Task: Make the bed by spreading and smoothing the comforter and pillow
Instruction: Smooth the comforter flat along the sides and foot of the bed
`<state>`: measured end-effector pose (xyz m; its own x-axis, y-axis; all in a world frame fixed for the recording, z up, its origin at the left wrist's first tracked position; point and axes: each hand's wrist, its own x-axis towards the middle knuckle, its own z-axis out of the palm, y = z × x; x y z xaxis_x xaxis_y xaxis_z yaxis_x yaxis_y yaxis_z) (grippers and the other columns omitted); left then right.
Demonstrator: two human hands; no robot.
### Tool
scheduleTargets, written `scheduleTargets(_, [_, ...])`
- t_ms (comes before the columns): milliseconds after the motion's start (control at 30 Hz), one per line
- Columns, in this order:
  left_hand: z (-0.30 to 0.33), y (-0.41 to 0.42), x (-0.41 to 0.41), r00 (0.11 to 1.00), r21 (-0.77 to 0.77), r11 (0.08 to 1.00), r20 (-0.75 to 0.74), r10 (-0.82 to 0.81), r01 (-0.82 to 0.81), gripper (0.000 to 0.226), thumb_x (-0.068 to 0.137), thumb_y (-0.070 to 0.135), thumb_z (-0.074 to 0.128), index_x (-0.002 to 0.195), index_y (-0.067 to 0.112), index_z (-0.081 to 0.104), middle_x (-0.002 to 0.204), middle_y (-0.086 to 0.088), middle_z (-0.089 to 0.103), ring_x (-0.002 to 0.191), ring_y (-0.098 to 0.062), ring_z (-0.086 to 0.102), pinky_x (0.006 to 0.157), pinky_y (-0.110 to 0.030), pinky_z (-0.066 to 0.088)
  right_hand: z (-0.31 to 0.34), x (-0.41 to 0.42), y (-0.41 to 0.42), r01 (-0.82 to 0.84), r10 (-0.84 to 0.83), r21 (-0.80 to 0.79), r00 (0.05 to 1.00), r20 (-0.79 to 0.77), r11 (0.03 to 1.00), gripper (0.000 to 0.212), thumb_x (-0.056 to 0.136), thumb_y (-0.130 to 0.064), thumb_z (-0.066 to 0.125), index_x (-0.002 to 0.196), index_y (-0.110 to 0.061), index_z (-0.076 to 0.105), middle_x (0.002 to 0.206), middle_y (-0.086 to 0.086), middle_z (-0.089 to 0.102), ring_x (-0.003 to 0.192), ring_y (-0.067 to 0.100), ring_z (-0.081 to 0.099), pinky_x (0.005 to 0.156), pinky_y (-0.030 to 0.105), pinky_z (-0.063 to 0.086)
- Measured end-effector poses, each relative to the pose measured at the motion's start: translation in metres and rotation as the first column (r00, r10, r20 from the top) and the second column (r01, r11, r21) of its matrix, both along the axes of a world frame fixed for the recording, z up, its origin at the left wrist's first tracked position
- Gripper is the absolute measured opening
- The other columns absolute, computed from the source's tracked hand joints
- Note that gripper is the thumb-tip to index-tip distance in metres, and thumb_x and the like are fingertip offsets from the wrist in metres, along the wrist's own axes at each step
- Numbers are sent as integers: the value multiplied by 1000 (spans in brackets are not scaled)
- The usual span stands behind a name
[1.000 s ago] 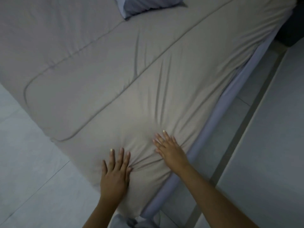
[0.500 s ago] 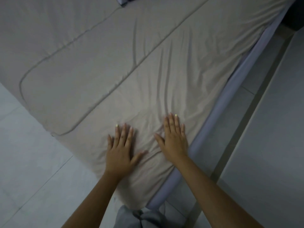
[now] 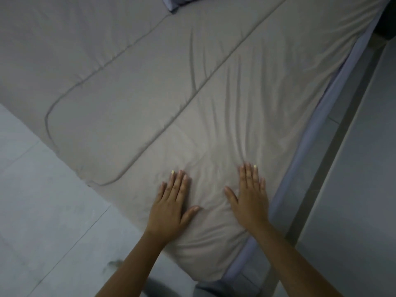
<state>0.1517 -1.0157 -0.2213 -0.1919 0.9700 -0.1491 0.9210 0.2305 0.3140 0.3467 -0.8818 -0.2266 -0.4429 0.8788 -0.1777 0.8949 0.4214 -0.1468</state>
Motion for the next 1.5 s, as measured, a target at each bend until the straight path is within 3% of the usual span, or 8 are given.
scheduleTargets(267, [4, 16, -149, 990, 110, 985, -77, -121, 129, 80, 97, 62, 14, 148, 3, 31, 154, -14, 30, 144, -30, 27, 114, -46, 24, 9, -137, -46, 166, -164, 56, 985, -48, 984, 80, 91, -58, 21, 143, 0, 36, 151, 16, 35, 142, 34, 28, 109, 55, 32])
scheduleTargets(533, [-40, 18, -274, 960, -23, 970, -138, -243, 242, 74, 98, 54, 11, 146, 2, 36, 153, -15, 34, 142, -32, 32, 113, -53, 29, -23, -274, -67, 328, -332, 77, 943, 37, 942, 74, 93, -52, 22, 147, -2, 29, 154, 15, 29, 144, 32, 23, 114, 51, 20])
scheduleTargets(667, [-36, 13, -293, 945, 60, 947, -110, -307, 315, 73, 96, 55, 24, 147, 5, 34, 154, -12, 32, 144, -28, 26, 118, -41, 16, -19, -270, -71, 336, -346, 111, 934, 88, 935, 73, 92, -51, 23, 145, -1, 32, 152, 16, 33, 142, 34, 27, 111, 53, 25])
scheduleTargets(767, [-17, 37, -332, 972, 110, 967, -89, -218, 228, 74, 96, 56, 24, 150, 4, 24, 157, -10, 20, 146, -25, 14, 120, -38, 7, -5, -286, -63, 408, -414, 119, 910, 27, 905, 72, 91, -47, 26, 139, 4, 40, 145, 22, 41, 138, 38, 34, 107, 57, 30])
scheduleTargets(1100, [5, 140, -543, 964, -12, 990, -226, -140, 141, 71, 99, 53, 16, 152, 8, 9, 160, -7, 5, 149, -25, 4, 120, -43, 7, 16, -523, 22, 359, -341, 69, 922, -185, 931, 76, 96, -53, 10, 144, 1, 34, 151, 17, 33, 142, 33, 28, 113, 50, 16])
scheduleTargets(1200, [-13, 141, -591, 963, -94, 981, -196, -186, 170, 70, 99, 54, 8, 152, 9, 12, 160, -5, 8, 149, -21, 5, 119, -46, 18, -4, -562, 34, 339, -334, 18, 934, -128, 941, 71, 95, -51, 19, 145, -1, 34, 152, 15, 33, 142, 30, 27, 114, 47, 14])
scheduleTargets(1400, [-19, 143, -627, 906, -103, 924, -180, -382, 369, 71, 99, 55, 15, 148, 6, 32, 156, -9, 27, 146, -23, 22, 117, -38, 12, -12, -585, 35, 452, -452, -66, 892, 16, 890, 80, 96, -52, -1, 140, -2, 42, 148, 15, 41, 138, 29, 35, 109, 48, 21])
scheduleTargets(1500, [-1, 161, -673, 927, -44, 942, -165, -336, 334, 72, 98, 56, 21, 148, 5, 31, 155, -10, 28, 145, -25, 21, 118, -33, 3, 11, -610, 42, 549, -548, -39, 836, 37, 835, 85, 96, -54, -2, 134, 4, 48, 140, 22, 48, 131, 39, 44, 106, 50, 27])
